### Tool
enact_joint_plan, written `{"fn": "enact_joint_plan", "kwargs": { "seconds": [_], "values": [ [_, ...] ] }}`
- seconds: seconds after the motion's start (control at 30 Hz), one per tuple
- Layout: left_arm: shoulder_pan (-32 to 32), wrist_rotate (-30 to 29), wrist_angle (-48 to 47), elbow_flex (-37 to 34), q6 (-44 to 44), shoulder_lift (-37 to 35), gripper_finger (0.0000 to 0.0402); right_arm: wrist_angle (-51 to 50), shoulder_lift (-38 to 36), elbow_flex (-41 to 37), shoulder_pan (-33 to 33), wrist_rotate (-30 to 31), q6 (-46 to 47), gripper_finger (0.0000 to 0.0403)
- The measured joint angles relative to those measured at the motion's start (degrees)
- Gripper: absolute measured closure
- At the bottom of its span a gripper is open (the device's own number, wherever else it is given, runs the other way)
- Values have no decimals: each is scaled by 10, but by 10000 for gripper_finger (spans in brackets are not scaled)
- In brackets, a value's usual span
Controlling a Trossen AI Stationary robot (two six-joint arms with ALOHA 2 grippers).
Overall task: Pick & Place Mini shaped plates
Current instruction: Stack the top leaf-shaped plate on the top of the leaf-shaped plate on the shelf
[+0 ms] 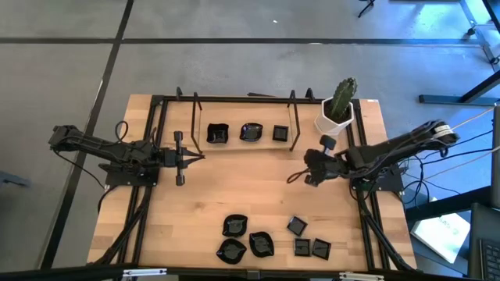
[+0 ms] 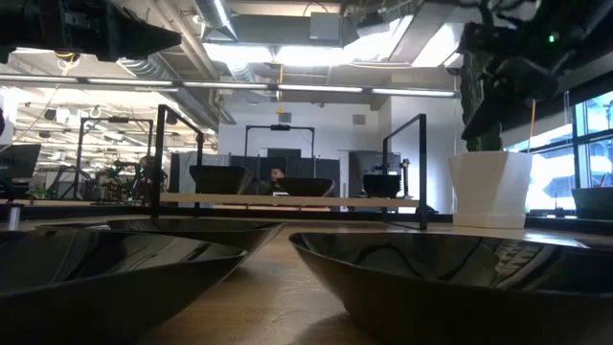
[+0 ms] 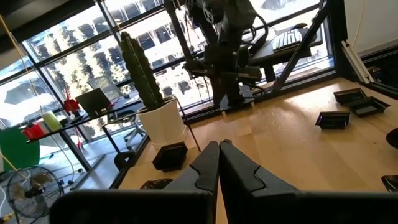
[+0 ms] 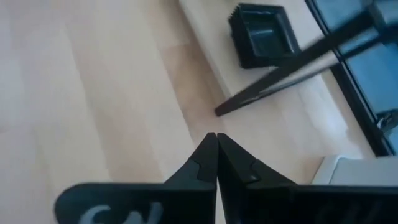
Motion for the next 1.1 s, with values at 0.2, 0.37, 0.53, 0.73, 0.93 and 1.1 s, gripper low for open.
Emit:
{"fn": "enact_joint_plan", "kwargs": {
  "seconds": [0.2, 0.37, 0.53, 0.73, 0.93, 1.1],
  "values": [
    [0, 0, 5, 0, 13, 0, 397, 37, -18, -48, -7, 49, 49, 400],
    [0, 0, 5, 0, 14, 0, 394, 51, -17, -64, -23, 69, 52, 400],
    [0, 0, 5, 0, 15, 0, 397, 63, -17, -79, -28, 92, 53, 400],
    [0, 0, 5, 0, -13, 0, 395, 112, -17, -121, -27, 98, 53, 400],
    [0, 0, 3, 0, -30, 0, 398, 188, -17, -162, -8, 96, -1, 400],
    [0, 0, 2, 0, -30, 0, 398, 325, -28, -172, 46, 35, -123, 400]
  ]
}}
